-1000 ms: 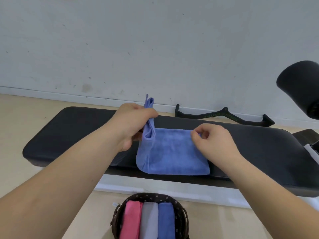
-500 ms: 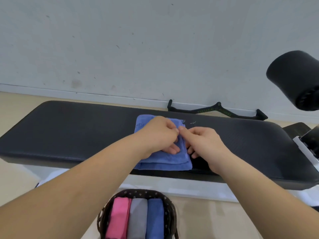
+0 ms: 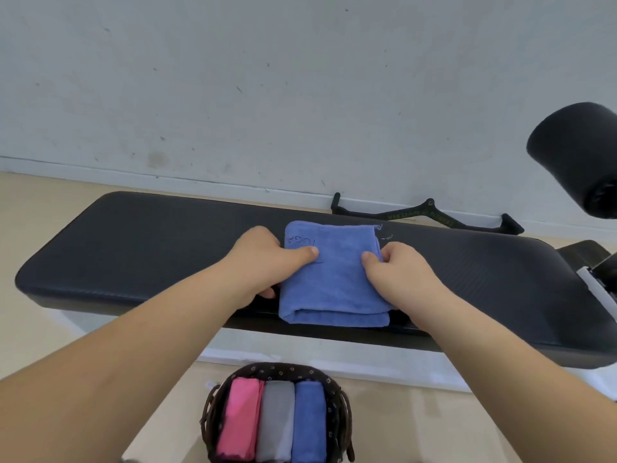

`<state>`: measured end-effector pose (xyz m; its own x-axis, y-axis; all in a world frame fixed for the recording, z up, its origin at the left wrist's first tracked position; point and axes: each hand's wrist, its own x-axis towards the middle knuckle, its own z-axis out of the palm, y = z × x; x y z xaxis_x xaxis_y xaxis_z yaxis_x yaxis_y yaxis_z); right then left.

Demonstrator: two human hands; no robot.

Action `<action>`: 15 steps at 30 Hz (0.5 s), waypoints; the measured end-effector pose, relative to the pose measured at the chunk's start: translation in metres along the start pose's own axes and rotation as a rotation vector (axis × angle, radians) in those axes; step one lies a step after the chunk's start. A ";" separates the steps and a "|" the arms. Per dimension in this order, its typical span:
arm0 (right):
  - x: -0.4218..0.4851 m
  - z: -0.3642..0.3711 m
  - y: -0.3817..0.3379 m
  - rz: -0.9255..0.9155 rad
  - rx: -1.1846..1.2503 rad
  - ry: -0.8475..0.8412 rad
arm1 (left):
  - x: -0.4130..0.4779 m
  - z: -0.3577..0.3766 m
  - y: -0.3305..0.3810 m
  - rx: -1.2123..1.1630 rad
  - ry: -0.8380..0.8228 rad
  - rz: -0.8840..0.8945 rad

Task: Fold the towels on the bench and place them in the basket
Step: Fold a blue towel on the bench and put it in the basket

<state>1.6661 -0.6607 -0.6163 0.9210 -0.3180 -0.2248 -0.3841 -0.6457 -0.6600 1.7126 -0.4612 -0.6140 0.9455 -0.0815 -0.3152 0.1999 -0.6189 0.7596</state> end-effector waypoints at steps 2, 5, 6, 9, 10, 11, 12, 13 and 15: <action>0.003 0.000 0.003 -0.035 -0.112 0.015 | 0.002 0.003 0.001 -0.051 -0.041 -0.011; 0.002 -0.002 0.004 -0.022 -0.150 -0.001 | 0.002 0.004 0.003 -0.161 -0.073 -0.031; 0.002 -0.003 0.004 -0.042 -0.235 0.030 | 0.002 0.003 0.004 -0.189 -0.084 -0.042; 0.000 -0.005 0.004 -0.233 -0.366 0.166 | 0.002 -0.003 0.005 -0.212 -0.090 -0.065; 0.000 -0.004 0.005 -0.317 -0.340 0.163 | 0.001 -0.006 0.006 -0.216 -0.084 -0.064; -0.001 -0.002 0.007 -0.380 -0.315 0.120 | 0.000 -0.009 0.006 -0.223 -0.076 -0.060; -0.001 0.003 0.010 -0.412 -0.290 0.054 | -0.001 -0.012 0.007 -0.227 -0.070 -0.051; 0.000 0.008 0.013 -0.420 -0.282 -0.012 | -0.002 -0.015 0.007 -0.228 -0.060 -0.039; 0.003 0.020 0.020 -0.411 -0.326 -0.080 | -0.004 -0.018 0.009 -0.218 -0.036 -0.010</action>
<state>1.6627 -0.6606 -0.6442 0.9970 0.0527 -0.0565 0.0216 -0.8922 -0.4512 1.7156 -0.4524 -0.5955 0.9342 -0.1061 -0.3406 0.2641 -0.4363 0.8602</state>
